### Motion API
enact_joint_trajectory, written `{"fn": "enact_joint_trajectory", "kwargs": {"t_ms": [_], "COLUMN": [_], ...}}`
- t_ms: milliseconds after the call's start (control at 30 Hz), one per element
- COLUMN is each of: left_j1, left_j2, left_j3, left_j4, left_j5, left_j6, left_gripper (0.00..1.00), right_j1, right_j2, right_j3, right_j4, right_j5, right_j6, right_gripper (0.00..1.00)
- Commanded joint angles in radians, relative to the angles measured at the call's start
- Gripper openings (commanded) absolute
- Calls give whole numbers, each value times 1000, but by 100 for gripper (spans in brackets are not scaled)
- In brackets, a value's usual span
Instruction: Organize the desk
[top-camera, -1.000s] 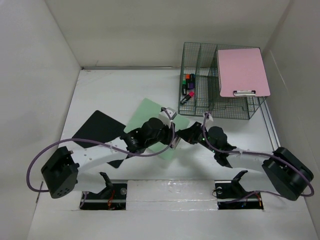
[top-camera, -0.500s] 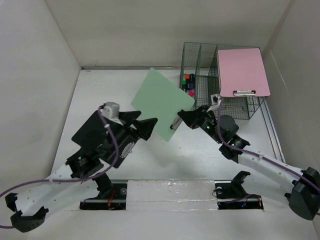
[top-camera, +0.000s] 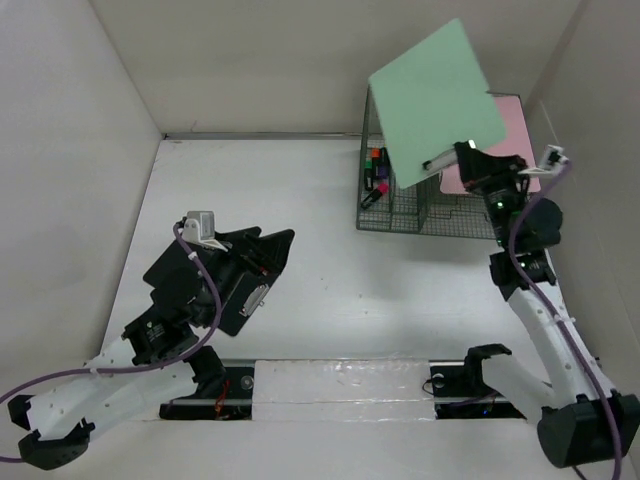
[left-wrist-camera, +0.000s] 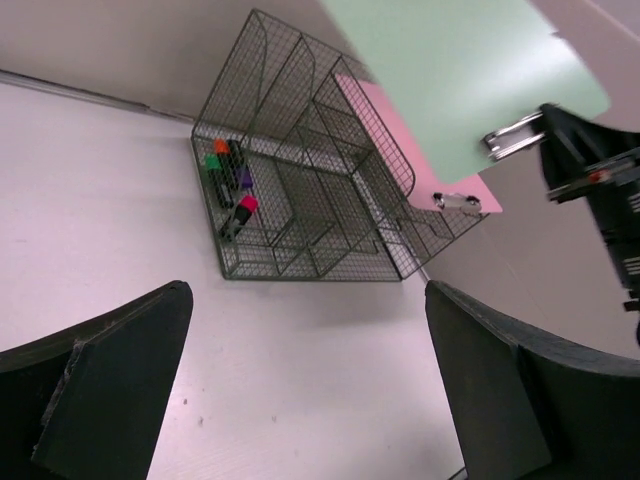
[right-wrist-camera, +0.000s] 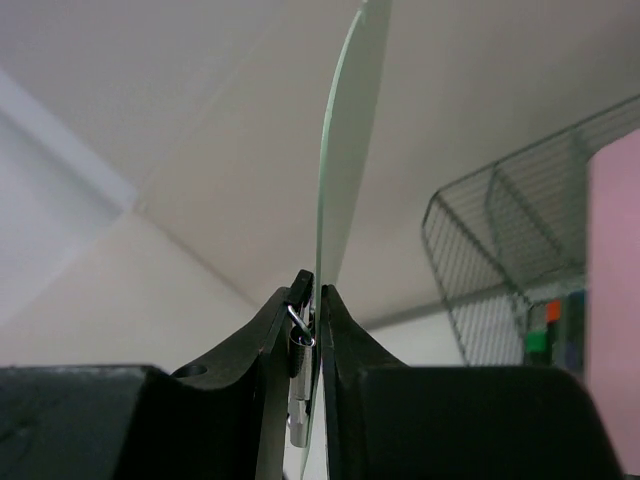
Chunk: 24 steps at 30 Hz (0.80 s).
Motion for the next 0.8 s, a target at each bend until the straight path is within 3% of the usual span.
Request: {"fn": "enact_joint_trajectory", "kwargs": {"t_ms": [0,200,400,467,767], "left_j1": [-6,-6,-6,-6,-6], "left_j2": [11,58,96,101,133], "left_j3": [-21,-26,-24,-26,-35], "left_j4": [21,44,50,49,67], "left_j5": [32,92,118,112,104], "left_j6": [-26,-24,-23,-24,-21], "left_gripper": [99,99,99,99,99], "right_j1": [-143,-349,-434,-475,-578], "right_j2": [-110,-178,-120,-54,37], "right_j3": [-26,-118,-160,-161,-187], "right_j4": [91,64,103,149,190], "right_j5": [23,93,79,-37,-257], "right_j6": [93,177,222,239,256], "right_gripper": [0,0,0,0,0]}}
